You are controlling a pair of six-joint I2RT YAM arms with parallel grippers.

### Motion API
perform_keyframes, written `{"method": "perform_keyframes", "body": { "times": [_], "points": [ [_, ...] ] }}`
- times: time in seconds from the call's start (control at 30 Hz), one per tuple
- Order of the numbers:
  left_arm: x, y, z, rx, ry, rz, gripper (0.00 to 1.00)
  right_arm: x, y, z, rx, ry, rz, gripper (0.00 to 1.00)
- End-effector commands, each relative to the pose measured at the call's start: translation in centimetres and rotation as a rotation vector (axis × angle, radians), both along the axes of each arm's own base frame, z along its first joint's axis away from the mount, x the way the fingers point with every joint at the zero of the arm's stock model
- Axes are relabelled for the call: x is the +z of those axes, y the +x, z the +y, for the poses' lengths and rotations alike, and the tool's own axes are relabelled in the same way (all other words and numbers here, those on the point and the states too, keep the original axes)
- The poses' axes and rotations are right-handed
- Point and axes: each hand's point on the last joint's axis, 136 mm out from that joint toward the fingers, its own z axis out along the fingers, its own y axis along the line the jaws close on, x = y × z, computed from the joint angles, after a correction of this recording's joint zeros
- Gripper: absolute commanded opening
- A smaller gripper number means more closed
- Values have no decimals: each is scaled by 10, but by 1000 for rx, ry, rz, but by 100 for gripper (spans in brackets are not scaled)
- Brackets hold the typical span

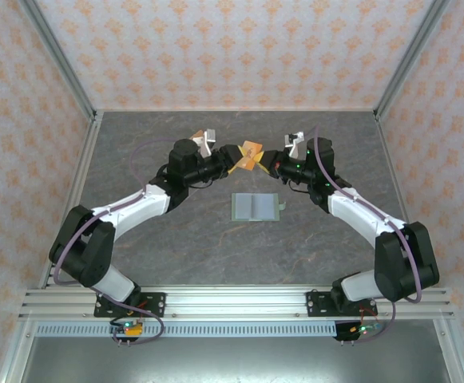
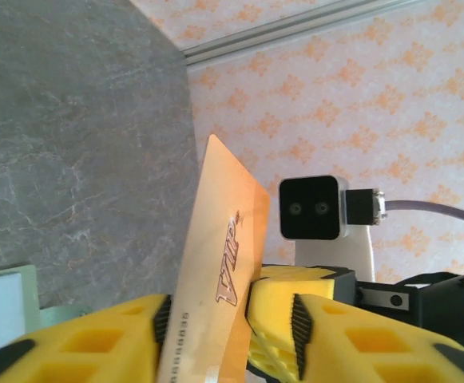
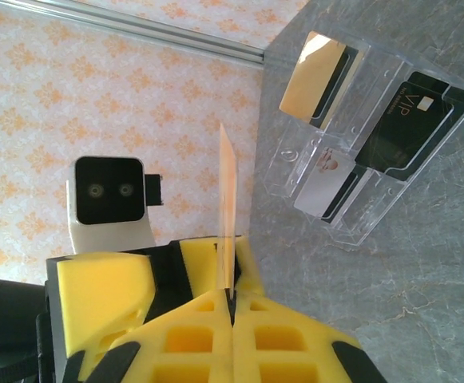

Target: Take the credit cards out of the card holder

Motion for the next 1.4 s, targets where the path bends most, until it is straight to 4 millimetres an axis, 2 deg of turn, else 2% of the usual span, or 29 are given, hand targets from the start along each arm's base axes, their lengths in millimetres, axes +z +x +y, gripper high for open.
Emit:
{"method": "perform_keyframes", "body": {
  "times": [0.0, 0.2, 0.3, 0.33, 0.4, 0.47, 0.53, 0.63, 0.73, 0.83, 0.93, 1.07, 1.23, 1.37],
  "points": [
    [18, 0, 6, 19, -42, -61, 37, 26, 2, 3, 17, 40, -68, 0],
    [15, -2, 7, 13, -13, -73, 15, 27, 2, 3, 18, 30, -67, 0],
    [10, -1, 9, 14, 20, -78, 0, 23, 2, 2, 15, 6, -67, 0],
    [8, 0, 11, 18, 37, -80, 0, 21, 1, 1, 16, -11, -65, 1],
    [3, 2, 15, 25, 79, -81, 0, 14, 0, -1, 15, -58, -60, 14],
    [-2, 2, 21, 34, 146, -85, 0, 6, -2, -7, -2, -119, -63, 31],
    [-9, 1, 32, 54, 254, -87, 0, -8, -2, -20, -51, -225, -50, 53],
    [-18, -2, 58, 84, 459, -89, 0, -21, -2, -35, -99, -353, -44, 72],
    [-20, -5, 89, 96, 709, -133, 0, -32, -2, -47, -131, -439, -58, 85],
    [-22, -5, 121, 75, 967, -159, 0, -44, 1, -58, -172, -506, -62, 90],
    [-20, 2, 142, 48, 1087, -181, 0, -52, 3, -61, -176, -535, -47, 92],
    [-10, 19, 152, 6, 1144, -272, 0, -59, 6, -59, -169, -541, -27, 92],
    [5, 52, 166, 25, 1215, -375, 0, -60, 8, -56, -151, -539, -37, 93],
    [8, 77, 162, -12, 1185, -454, 0, -60, 11, -53, -142, -535, -33, 93]
  ]
}}
